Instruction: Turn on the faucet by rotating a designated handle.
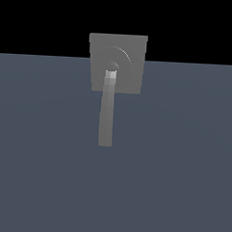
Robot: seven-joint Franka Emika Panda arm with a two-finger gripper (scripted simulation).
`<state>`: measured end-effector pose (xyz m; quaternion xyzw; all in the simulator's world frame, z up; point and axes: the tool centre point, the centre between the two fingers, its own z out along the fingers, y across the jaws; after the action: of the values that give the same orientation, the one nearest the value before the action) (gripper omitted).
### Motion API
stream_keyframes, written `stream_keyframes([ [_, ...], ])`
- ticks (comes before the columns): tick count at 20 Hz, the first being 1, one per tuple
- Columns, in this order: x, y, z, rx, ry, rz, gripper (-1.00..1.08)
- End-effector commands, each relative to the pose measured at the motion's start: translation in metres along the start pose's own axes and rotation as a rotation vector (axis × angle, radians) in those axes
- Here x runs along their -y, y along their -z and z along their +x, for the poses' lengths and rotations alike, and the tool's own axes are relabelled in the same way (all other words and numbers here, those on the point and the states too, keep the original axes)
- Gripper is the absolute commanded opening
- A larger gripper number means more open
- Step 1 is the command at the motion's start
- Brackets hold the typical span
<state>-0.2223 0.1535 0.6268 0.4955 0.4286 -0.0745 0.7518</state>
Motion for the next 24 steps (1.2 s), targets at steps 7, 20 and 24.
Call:
stream_keyframes([
  [7,-0.03,0.058,0.055,0.226,0.463,-0.296,-1.0],
  [20,-0.01,0.112,0.204,0.621,1.279,-0.604,-1.0],
  [24,0.016,0.112,0.257,0.745,1.552,-0.668,-1.0],
])
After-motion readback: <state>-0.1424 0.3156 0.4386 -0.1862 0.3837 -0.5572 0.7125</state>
